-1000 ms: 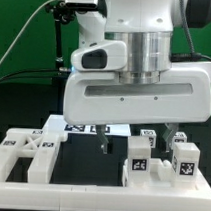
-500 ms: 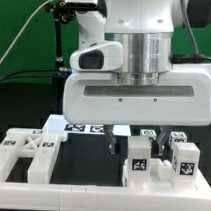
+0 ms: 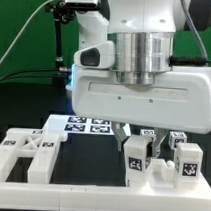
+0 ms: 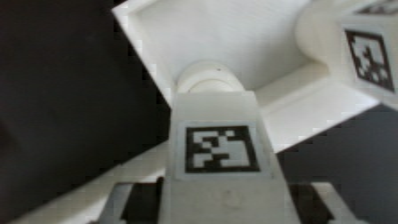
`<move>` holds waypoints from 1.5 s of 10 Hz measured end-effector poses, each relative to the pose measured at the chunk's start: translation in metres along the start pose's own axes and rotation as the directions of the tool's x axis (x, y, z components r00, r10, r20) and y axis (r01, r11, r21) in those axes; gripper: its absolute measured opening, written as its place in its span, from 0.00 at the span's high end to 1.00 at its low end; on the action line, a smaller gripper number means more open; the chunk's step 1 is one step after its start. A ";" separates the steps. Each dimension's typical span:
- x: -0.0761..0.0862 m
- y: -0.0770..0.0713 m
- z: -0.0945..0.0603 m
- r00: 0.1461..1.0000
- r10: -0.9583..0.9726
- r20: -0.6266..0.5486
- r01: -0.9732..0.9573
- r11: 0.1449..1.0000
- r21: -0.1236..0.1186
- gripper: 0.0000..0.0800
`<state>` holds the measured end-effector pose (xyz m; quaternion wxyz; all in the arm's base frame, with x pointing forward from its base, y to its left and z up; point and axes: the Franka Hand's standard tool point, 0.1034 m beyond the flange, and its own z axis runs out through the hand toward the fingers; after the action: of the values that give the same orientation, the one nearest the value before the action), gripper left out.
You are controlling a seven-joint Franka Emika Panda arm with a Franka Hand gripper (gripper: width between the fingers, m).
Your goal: Assemble chair
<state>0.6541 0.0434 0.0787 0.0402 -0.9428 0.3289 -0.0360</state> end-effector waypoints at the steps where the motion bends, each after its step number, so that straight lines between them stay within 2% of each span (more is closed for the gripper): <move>1: 0.000 0.000 0.000 0.994 0.107 -0.003 -0.107 0.994 0.002 0.64; 3: -0.001 0.001 0.000 0.943 0.333 0.001 -0.333 0.943 -0.003 0.64; 4: -0.002 0.002 0.001 0.902 0.432 0.012 -0.432 0.902 0.003 0.64; 6: -0.007 0.001 0.001 0.771 0.637 0.022 -0.637 0.771 0.007 0.64; 7: -0.009 -0.001 0.001 0.739 0.674 0.024 -0.674 0.739 0.010 0.64; 9: -0.014 -0.006 0.001 0.611 0.791 0.035 -0.791 0.611 0.016 0.64; 11: -0.015 -0.007 0.002 0.610 0.791 0.037 -0.792 0.610 0.016 0.64; 12: -0.015 -0.007 0.002 0.620 0.784 0.037 -0.785 0.619 0.016 0.51; 13: -0.016 -0.007 0.002 0.663 0.747 0.035 -0.748 0.663 0.014 0.33; 14: -0.019 -0.006 0.003 0.756 0.654 0.033 -0.654 0.756 -0.007 0.23; 15: -0.020 -0.007 0.002 0.846 0.533 0.026 -0.533 0.846 -0.009 0.23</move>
Offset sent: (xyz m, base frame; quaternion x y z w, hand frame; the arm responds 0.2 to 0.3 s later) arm 0.0075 0.0205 -0.0039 0.0808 -0.0287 0.3423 0.9357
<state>0.6429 0.0614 0.0765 0.0522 -0.8151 0.5768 -0.0103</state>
